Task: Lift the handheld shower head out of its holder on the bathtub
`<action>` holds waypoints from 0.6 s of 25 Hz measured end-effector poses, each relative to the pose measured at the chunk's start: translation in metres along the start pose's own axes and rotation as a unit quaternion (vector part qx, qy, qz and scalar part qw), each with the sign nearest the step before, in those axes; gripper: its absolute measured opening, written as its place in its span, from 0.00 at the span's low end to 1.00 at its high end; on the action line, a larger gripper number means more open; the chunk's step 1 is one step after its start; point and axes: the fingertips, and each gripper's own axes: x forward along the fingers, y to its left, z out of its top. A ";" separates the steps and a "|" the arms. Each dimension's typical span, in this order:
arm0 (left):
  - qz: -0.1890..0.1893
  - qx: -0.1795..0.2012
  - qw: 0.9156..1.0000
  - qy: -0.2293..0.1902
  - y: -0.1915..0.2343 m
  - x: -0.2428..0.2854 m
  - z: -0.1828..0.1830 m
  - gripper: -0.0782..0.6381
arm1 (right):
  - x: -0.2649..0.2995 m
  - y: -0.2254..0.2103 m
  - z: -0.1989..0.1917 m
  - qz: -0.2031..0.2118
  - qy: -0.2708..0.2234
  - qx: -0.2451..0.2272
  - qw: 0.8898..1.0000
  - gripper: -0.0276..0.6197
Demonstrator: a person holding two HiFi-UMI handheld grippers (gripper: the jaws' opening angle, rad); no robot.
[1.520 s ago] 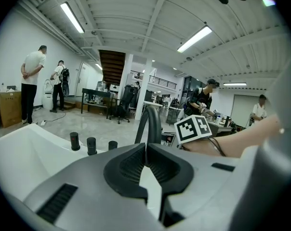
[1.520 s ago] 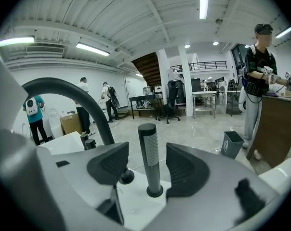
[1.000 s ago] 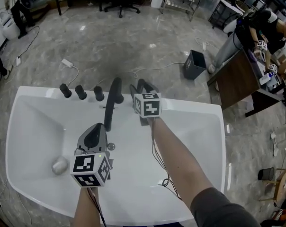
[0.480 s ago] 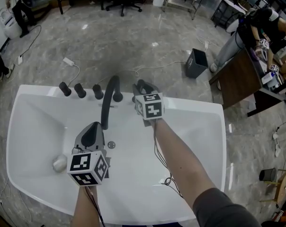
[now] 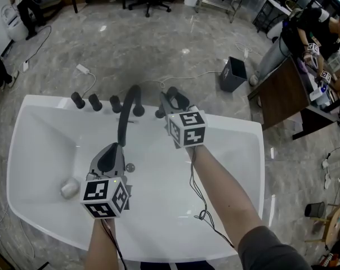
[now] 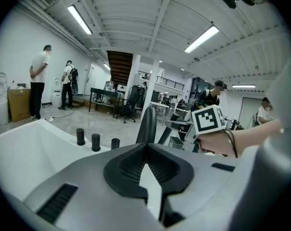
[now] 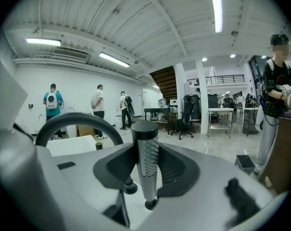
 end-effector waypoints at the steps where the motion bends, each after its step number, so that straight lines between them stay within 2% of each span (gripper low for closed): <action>1: 0.001 -0.004 1.000 0.000 -0.002 -0.004 0.002 0.14 | -0.006 0.002 0.010 0.005 -0.004 -0.003 1.000 0.26; 4: 0.002 -0.016 1.000 -0.001 -0.010 -0.017 0.007 0.14 | -0.025 0.007 0.042 0.018 -0.019 -0.006 1.000 0.26; 15: -0.013 -0.001 1.000 -0.001 -0.054 -0.079 0.028 0.14 | -0.119 0.024 0.128 0.028 -0.067 -0.010 0.997 0.26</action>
